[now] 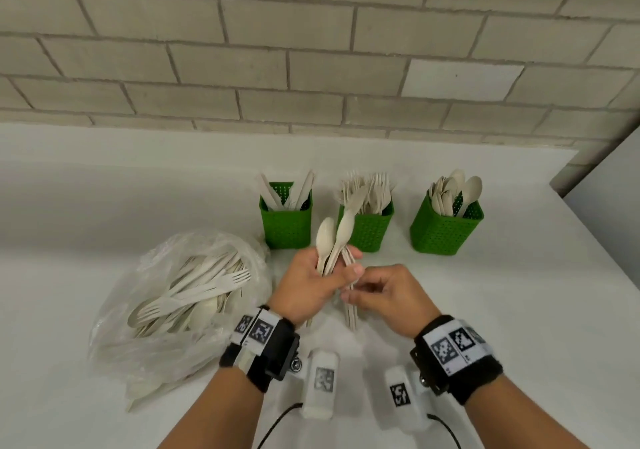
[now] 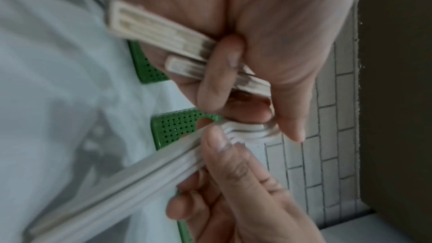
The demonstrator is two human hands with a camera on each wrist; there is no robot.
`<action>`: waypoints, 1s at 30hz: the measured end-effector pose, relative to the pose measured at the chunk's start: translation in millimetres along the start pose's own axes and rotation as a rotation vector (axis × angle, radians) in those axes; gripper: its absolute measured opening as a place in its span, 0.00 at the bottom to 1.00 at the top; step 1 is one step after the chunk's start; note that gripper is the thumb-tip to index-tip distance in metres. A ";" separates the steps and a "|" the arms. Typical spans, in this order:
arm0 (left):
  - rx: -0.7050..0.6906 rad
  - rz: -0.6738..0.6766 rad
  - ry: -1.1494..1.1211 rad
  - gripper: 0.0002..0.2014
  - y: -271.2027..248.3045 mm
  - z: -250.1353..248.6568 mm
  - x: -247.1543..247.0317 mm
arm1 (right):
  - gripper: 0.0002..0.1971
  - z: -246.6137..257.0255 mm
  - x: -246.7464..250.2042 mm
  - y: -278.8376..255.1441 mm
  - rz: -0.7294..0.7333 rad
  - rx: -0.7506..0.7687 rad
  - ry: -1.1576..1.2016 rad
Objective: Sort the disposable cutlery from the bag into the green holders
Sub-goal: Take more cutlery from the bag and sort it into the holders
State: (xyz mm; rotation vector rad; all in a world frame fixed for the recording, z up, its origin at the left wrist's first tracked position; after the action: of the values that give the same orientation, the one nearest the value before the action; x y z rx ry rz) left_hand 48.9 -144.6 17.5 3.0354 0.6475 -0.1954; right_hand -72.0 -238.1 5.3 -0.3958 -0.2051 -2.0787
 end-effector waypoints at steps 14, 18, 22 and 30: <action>0.005 -0.217 -0.224 0.08 13.3 -44.3 19.6 | 0.06 76.3 92.3 32.6 -0.563 0.177 -0.103; 0.035 -0.219 -0.243 0.06 11.0 -42.8 15.3 | 0.07 62.2 101.6 55.6 -0.555 0.091 -0.177; 0.047 -0.189 -0.262 0.06 14.1 -41.0 6.5 | 0.09 42.5 84.1 69.2 -0.412 -0.018 -0.398; 0.047 -0.131 -0.361 0.14 18.6 -40.0 7.3 | 0.43 61.9 67.0 54.5 -0.399 0.223 -0.660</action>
State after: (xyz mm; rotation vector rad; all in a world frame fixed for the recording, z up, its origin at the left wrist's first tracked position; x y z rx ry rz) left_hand 67.7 -156.4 56.2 2.8842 0.8151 -0.7506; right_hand -44.9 -301.1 86.5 -0.9563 -0.9635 -2.2056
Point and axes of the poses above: each hand's wrist, its own y-axis towards the middle knuckle, its own x-axis out of the back of the hand, z = x × y, the point moved 3 cm from there along y, towards the middle knuckle, and after that the axes turned 1 degree about z, right-handed, at the moved point
